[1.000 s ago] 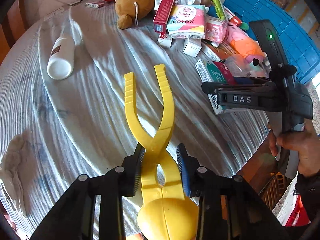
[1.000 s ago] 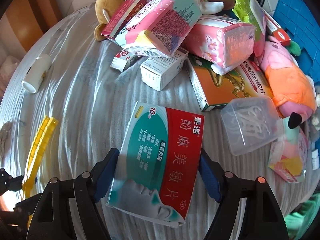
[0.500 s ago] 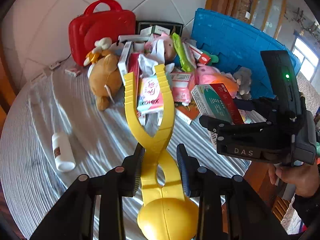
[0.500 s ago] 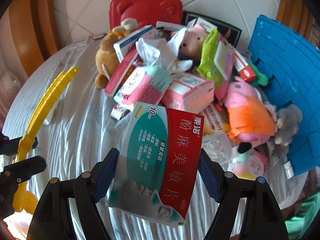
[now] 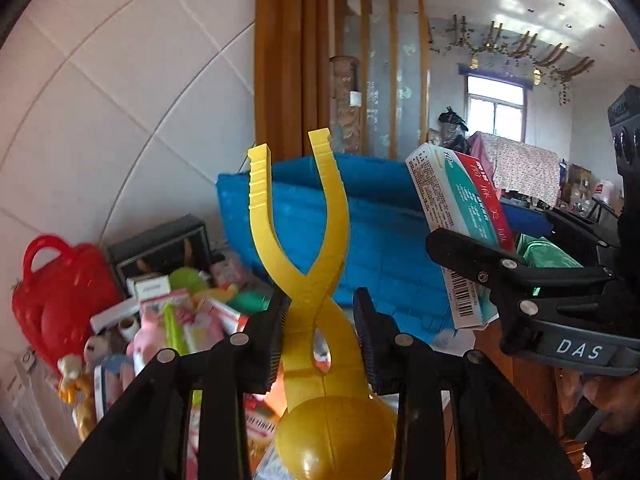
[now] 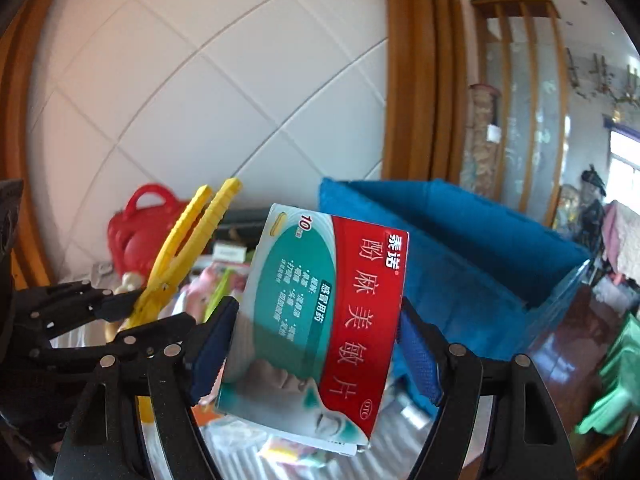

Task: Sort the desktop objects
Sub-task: 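Carry the yellow clamp and medicine box into the blue bin and open both tools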

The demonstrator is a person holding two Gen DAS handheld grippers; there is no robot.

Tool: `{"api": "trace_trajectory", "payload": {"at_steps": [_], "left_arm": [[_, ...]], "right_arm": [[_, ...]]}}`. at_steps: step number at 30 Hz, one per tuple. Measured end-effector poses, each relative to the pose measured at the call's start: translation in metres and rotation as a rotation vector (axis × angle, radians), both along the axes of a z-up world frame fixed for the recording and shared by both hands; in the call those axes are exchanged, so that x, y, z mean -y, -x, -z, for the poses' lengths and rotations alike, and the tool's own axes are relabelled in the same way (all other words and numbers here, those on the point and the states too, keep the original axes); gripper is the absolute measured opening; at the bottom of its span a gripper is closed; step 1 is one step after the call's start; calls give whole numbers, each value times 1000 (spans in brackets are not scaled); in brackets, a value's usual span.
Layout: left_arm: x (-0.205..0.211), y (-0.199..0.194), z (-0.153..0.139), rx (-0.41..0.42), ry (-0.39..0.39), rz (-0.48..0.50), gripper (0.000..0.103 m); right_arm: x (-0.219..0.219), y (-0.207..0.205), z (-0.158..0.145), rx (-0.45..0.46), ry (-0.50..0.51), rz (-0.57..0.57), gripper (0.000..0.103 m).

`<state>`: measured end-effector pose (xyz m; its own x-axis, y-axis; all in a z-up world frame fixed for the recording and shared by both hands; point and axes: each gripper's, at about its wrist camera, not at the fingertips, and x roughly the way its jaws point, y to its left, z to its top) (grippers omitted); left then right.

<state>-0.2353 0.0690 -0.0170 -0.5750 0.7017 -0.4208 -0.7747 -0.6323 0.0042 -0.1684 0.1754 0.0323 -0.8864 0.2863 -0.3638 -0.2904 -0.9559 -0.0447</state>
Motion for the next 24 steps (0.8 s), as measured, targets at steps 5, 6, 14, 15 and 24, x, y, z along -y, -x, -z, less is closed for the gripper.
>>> {"api": "trace_trajectory", "payload": {"at_steps": [5,6,14,15,24], "left_arm": [[-114,14,-31,-29,-31,56,32],[-135,19,-34,-24,-29,61,32],[-266,52,-49,-48,38,-13,33],[-277,60,-50,-45,64,-39,36],[-279,81,-53,-91,106,-262,79]], "right_arm": [[-99,-8,-41,-87,-35,80,77],[-118,-5,-45,-87,-42,89,77],[-246,35,-55,-70,-6,103,78],[-259,40,-56,-64,-3,115,79],[-316,32,-69,-157,87,153,102]]}}
